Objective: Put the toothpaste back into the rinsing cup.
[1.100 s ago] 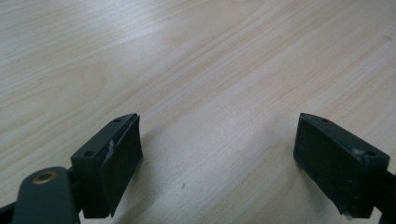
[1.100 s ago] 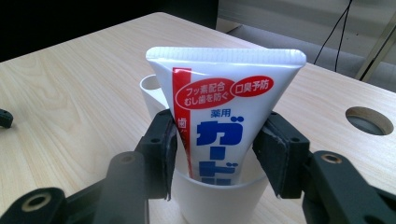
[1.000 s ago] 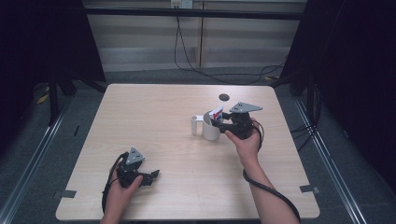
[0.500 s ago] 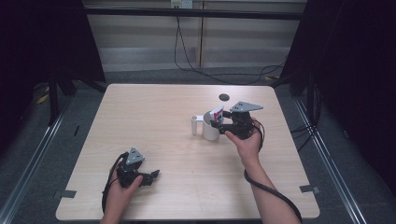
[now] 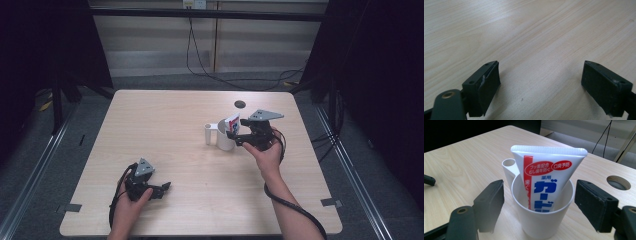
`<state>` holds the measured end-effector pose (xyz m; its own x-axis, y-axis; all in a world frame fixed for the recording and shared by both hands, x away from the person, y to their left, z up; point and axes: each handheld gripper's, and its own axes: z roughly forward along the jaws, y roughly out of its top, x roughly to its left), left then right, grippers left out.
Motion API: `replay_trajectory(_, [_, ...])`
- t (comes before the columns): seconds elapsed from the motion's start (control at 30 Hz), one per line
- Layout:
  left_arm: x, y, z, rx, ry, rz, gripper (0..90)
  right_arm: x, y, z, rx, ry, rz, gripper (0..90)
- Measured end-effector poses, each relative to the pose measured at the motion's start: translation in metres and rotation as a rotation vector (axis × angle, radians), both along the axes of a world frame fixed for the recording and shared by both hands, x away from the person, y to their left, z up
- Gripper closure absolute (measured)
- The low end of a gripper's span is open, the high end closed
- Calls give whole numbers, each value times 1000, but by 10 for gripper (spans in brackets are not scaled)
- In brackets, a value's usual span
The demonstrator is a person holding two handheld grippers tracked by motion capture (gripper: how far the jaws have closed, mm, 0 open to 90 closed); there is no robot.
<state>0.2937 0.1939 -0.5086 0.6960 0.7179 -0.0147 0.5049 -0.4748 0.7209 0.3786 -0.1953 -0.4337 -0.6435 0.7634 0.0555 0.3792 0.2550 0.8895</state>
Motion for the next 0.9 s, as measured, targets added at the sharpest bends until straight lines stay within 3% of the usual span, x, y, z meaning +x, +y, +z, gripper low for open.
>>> replay_trajectory(0.9, [0, 0, 0, -6, 1, 2, 150, -20, -15, -3, -48, 42, 50, 201])
